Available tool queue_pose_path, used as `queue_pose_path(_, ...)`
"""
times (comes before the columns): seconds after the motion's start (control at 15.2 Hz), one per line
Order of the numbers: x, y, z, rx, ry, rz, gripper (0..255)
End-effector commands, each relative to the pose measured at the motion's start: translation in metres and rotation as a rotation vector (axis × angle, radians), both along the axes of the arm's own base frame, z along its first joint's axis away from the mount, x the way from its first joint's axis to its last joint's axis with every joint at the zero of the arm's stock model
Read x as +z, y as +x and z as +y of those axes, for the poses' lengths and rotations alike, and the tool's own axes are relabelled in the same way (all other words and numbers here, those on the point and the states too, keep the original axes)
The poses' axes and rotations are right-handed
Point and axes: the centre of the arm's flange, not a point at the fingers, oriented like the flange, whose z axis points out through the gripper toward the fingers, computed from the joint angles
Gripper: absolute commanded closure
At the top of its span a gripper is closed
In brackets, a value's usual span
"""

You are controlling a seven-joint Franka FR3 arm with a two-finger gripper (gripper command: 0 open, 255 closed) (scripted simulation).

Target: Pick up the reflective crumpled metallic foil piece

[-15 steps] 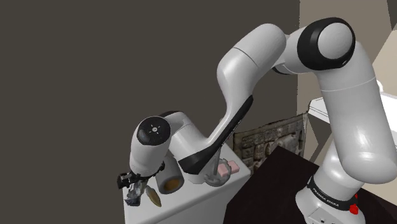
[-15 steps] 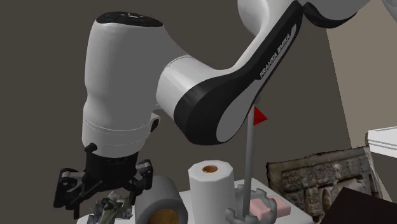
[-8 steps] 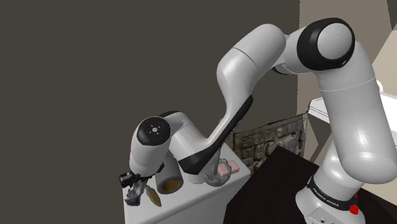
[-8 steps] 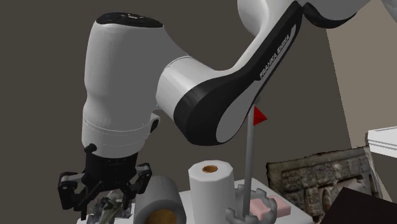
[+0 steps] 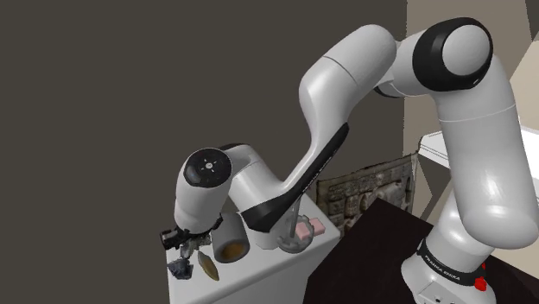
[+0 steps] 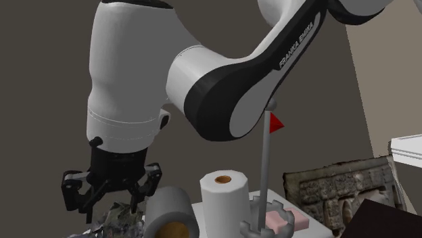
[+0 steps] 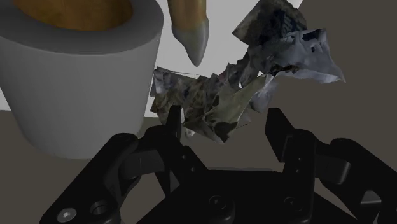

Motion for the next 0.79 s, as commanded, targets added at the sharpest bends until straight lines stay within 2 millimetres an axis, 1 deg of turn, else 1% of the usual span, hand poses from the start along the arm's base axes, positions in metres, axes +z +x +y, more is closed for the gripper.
queue_pose_path(0.0, 0.011, 0.001, 0.001, 0.0, 0.0, 0.0, 255)
queue_pose_path(0.59, 0.058, 0.001, 0.001, 0.0, 0.0, 0.0, 255)
queue_pose_path(0.73, 0.059, 0.001, 0.001, 0.0, 0.0, 0.0, 255)
